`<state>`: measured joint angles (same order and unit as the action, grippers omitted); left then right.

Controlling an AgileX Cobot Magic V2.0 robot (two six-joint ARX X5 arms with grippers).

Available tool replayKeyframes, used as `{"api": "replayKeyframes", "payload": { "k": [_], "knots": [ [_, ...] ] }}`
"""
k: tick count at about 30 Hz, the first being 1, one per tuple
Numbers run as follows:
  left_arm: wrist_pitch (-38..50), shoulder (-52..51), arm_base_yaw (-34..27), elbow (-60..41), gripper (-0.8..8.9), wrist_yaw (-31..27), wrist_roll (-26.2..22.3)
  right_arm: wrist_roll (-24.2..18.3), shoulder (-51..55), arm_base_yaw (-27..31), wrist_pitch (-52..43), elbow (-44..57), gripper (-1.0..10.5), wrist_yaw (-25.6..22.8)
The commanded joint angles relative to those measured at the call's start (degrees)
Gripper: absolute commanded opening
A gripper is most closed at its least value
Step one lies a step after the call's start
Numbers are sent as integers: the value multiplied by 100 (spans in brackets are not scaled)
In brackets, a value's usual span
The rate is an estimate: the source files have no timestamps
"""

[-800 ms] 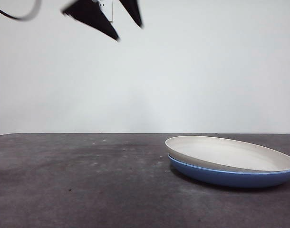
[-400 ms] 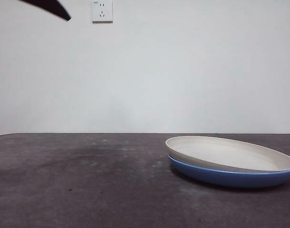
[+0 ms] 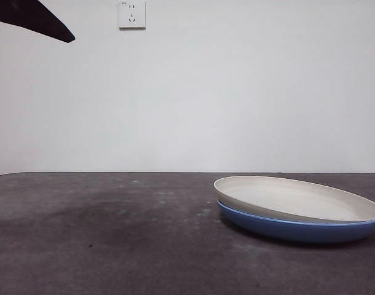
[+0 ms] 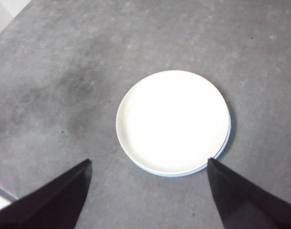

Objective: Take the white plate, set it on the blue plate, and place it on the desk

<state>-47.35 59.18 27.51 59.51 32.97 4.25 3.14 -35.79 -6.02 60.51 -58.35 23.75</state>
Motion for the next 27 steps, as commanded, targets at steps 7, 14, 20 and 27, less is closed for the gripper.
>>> {"api": "replayKeyframes", "payload": {
  "k": [7,14,20,27],
  "knots": [
    [74,20,28,42,312,31,-111,254,-459,-22,219,-83,386,-713],
    [63,20,28,42,312,31,-127,225,-1292,-17,-101,24,385,-1067],
    [59,20,28,42,312,31,-127,280,-2118,-4,-1126,629,385,-1069],
    [63,20,28,42,312,31,-127,442,-3180,26,-2345,1016,385,-1027]
  ]
}}
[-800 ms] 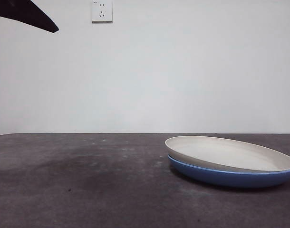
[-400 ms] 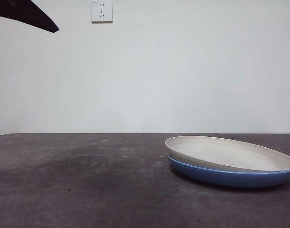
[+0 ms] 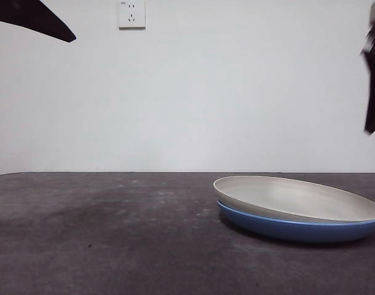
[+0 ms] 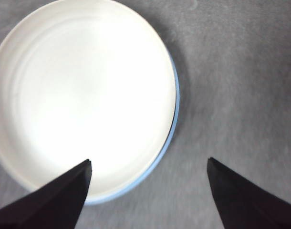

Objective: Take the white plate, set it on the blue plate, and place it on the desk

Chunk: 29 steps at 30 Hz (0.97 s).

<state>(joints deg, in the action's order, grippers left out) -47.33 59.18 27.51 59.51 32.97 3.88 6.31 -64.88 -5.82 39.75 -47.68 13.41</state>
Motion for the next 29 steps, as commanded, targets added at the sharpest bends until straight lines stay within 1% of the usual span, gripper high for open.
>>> {"api": "replayKeyframes", "payload": {
  "k": [1,10,14,18,23,29],
  "knots": [
    [61,20,28,42,312,31,-90,125,-420,7,-376,-50,385,7],
    [61,20,28,42,312,28,-92,192,-1495,7,-1062,-50,384,15],
    [61,20,28,42,312,28,-90,210,-1836,7,-1276,-50,383,98],
    [63,20,28,42,312,28,-90,210,-2116,7,-1427,-50,292,177],
    [63,20,28,42,312,28,-87,208,-2326,7,-1499,-50,260,177],
    [61,20,28,42,312,28,-87,210,-2396,7,-1554,-50,107,166]
  ]
}}
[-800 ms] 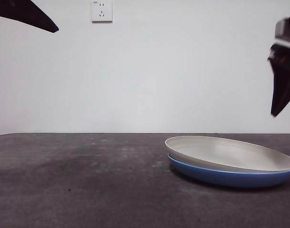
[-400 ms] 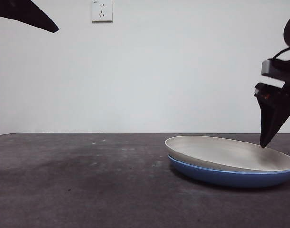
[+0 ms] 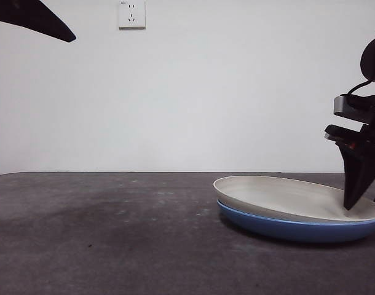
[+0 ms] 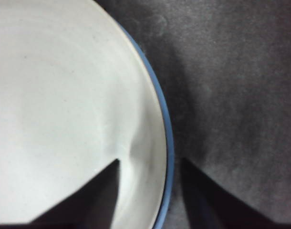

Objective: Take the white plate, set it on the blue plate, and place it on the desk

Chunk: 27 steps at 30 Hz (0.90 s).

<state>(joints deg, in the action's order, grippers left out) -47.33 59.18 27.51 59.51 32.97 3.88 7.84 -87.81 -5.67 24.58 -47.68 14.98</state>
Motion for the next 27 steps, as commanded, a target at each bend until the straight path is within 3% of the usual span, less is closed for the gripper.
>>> {"api": "replayKeyframes", "payload": {
  "k": [1,6,15,27],
  "knots": [
    [61,20,28,42,312,28,-87,63,-103,-9,-37,-50,86,-4],
    [61,20,28,42,312,28,-87,125,-101,4,-35,-50,11,-59],
    [59,20,28,42,312,28,-87,273,-24,109,-70,-55,11,-26],
    [63,20,28,42,312,28,-90,802,999,33,-310,-66,11,439]
  ]
}}
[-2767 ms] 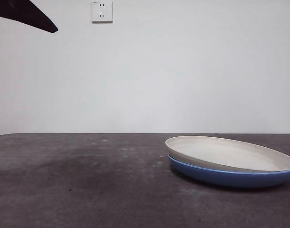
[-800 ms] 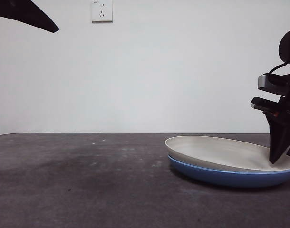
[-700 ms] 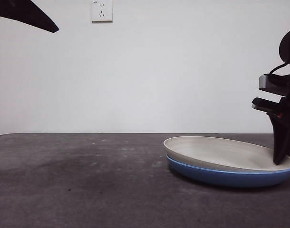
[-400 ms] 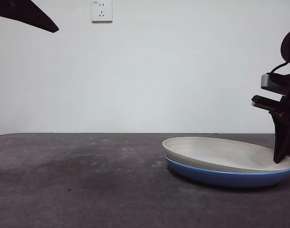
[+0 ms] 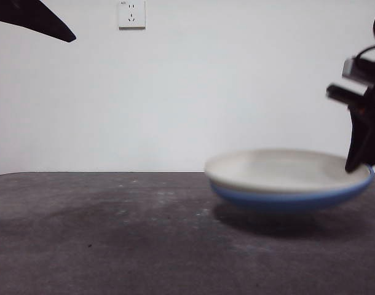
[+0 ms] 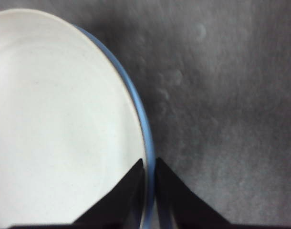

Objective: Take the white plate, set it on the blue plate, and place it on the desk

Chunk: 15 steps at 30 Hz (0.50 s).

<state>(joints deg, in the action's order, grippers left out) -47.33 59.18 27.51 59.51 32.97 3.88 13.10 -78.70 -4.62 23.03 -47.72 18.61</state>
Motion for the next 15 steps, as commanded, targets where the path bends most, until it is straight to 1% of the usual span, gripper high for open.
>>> {"api": "replayKeyframes", "payload": {
  "k": [1,10,13,15],
  "knots": [
    [63,20,28,42,312,28,-87,343,157,-116,-210,-61,11,94],
    [66,20,28,42,312,28,-87,820,229,-695,-699,-116,11,74],
    [66,20,28,42,312,28,-87,1016,173,-881,-848,-179,11,-24],
    [63,20,28,42,312,28,-87,1034,66,-975,-848,-269,11,-81]
  ]
}}
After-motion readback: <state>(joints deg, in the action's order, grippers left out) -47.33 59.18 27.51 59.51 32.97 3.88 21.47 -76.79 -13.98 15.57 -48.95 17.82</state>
